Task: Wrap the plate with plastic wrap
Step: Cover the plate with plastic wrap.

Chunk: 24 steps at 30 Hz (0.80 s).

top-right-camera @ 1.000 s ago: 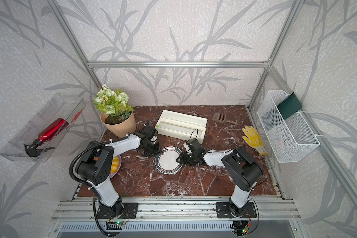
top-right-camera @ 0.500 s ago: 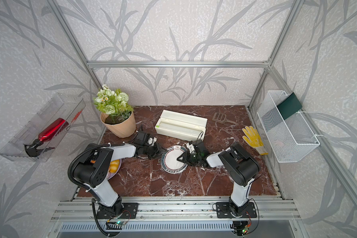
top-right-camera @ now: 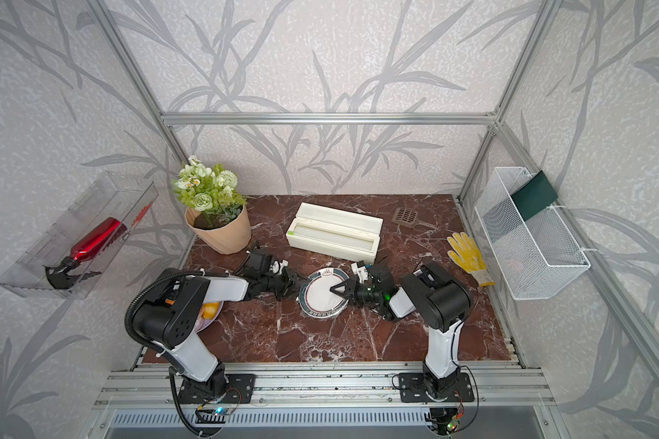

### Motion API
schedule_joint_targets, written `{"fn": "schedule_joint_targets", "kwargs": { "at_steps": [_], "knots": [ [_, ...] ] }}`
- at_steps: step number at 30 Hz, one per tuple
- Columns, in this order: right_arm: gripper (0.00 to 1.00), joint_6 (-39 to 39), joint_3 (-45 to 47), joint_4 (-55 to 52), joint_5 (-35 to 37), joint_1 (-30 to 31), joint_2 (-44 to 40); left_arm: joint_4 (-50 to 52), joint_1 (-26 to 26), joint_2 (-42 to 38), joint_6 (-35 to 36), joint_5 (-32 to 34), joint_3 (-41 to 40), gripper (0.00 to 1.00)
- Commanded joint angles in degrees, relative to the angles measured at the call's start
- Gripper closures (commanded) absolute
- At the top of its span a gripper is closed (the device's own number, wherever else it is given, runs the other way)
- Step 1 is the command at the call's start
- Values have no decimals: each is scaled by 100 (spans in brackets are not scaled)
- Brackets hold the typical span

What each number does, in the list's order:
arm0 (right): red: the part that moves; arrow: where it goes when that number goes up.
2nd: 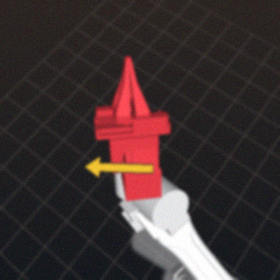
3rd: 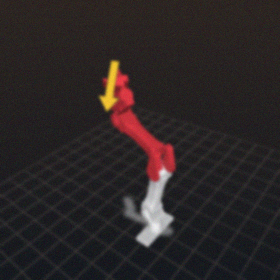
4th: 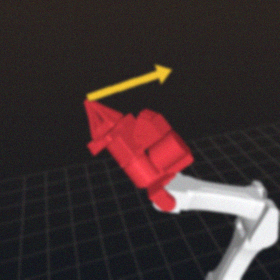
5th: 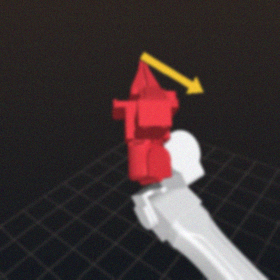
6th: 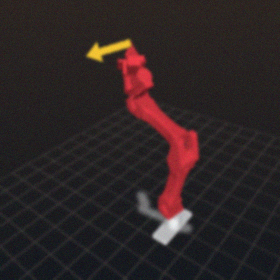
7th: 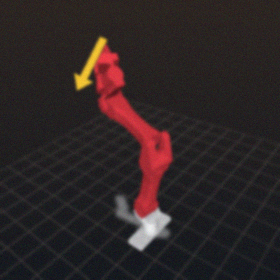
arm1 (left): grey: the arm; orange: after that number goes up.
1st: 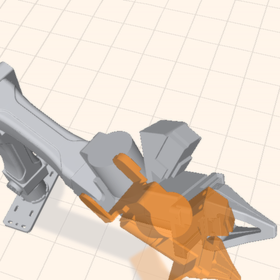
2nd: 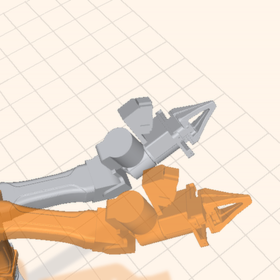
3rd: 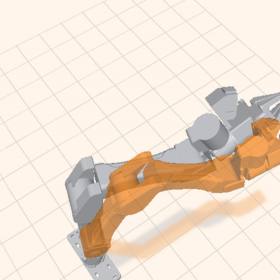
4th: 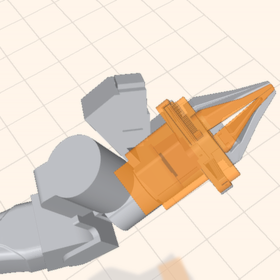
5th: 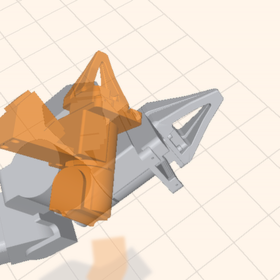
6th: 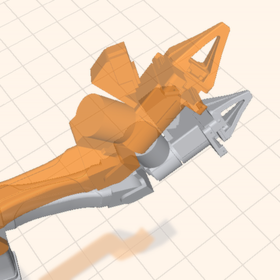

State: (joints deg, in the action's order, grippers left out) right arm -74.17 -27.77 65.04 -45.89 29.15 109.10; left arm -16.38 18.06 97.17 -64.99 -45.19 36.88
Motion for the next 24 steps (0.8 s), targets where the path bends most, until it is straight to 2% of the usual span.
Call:
{"fn": "schedule_joint_targets", "kwargs": {
  "at_steps": [1,4,7,11,18,19,24],
  "knots": [
    [76,-444,-31,1236,-324,47,38,-205,57,-463,-205,-505,109,57],
    [77,-168,28,777,-304,29,-228,861,52,-902,407,-261,288,57],
    [80,338,35,-147,-224,10,-680,2139,39,-1326,1134,132,569,57],
    [81,887,-42,-1255,-112,-15,-1336,3236,-26,-1799,1722,531,853,56],
    [82,1267,-206,-2196,-43,-23,-2089,3839,-163,-2435,1882,877,915,53],
    [82,1306,-215,-2490,-14,-24,-2187,3821,-163,-2494,1839,885,890,53],
    [82,1261,-264,-2637,-27,-15,-2415,3347,-110,-2596,1508,710,537,51]
  ]
}}
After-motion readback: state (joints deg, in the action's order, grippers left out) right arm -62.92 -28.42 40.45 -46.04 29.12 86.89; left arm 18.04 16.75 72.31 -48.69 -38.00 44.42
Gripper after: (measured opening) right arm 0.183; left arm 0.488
